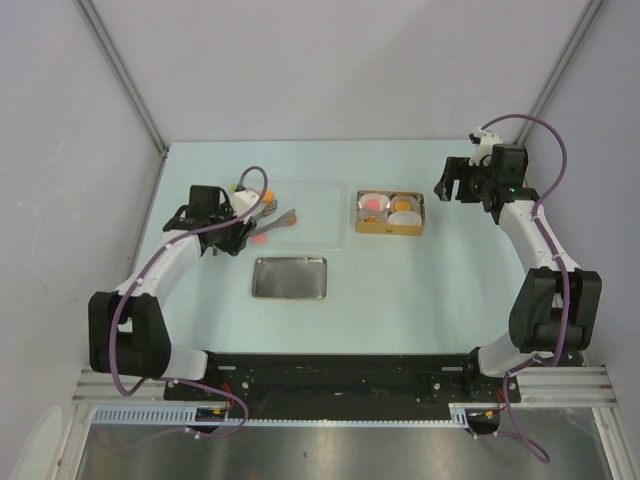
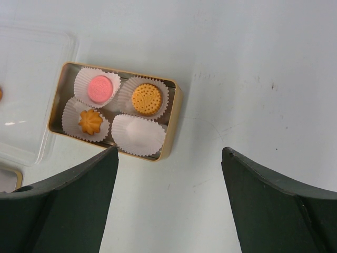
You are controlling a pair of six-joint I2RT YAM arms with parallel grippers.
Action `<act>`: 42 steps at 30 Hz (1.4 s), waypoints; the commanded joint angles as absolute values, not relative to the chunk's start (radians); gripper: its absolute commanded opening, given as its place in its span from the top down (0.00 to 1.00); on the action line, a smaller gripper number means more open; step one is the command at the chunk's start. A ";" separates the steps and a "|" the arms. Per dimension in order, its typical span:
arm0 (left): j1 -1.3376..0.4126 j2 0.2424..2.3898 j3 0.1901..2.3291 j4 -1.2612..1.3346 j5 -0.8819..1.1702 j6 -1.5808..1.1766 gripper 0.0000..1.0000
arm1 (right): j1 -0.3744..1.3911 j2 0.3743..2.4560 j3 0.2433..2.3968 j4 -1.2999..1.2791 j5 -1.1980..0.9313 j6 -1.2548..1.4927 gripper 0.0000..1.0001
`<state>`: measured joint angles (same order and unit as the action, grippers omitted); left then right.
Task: Pack the cookies
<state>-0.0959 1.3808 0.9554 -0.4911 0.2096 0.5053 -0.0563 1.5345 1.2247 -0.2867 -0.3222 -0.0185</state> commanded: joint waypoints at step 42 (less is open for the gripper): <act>-0.210 1.450 0.922 -0.380 0.014 0.588 0.54 | -0.055 1.543 1.229 -0.285 -0.328 -0.017 0.16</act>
